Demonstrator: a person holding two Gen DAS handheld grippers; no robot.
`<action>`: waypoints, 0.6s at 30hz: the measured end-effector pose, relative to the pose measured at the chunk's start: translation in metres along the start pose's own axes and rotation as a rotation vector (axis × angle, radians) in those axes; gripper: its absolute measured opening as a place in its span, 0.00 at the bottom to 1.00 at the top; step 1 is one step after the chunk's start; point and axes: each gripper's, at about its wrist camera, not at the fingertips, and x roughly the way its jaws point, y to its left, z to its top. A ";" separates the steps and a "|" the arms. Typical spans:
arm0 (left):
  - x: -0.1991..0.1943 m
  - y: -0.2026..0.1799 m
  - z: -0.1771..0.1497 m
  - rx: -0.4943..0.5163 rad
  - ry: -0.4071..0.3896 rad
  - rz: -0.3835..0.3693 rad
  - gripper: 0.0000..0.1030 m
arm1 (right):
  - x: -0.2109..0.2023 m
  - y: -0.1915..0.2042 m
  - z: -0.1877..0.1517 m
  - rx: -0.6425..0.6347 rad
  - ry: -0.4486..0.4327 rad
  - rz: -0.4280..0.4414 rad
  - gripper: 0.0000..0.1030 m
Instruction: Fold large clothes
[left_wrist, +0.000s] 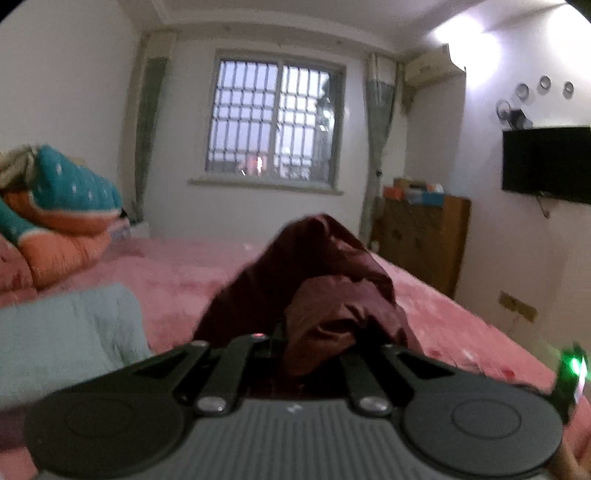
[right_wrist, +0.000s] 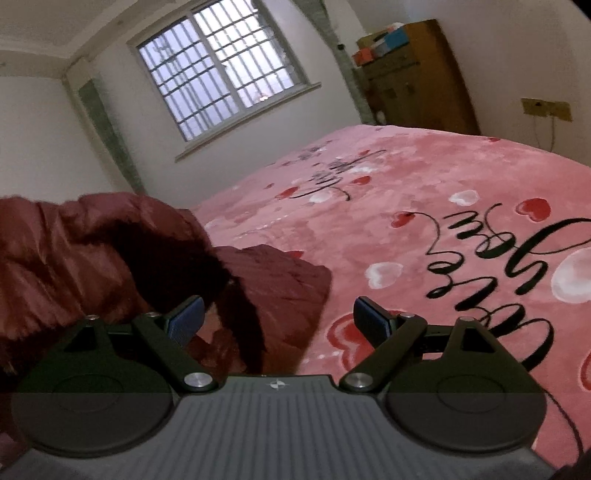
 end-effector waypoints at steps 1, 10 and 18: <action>-0.003 -0.002 -0.008 -0.002 0.018 -0.011 0.00 | -0.002 0.001 0.000 -0.001 -0.003 0.015 1.00; 0.005 -0.026 -0.080 0.045 0.177 -0.154 0.00 | -0.018 0.016 0.000 -0.083 -0.029 0.093 1.00; 0.026 -0.039 -0.127 0.122 0.250 -0.234 0.01 | -0.046 0.077 0.012 -0.324 -0.003 0.206 1.00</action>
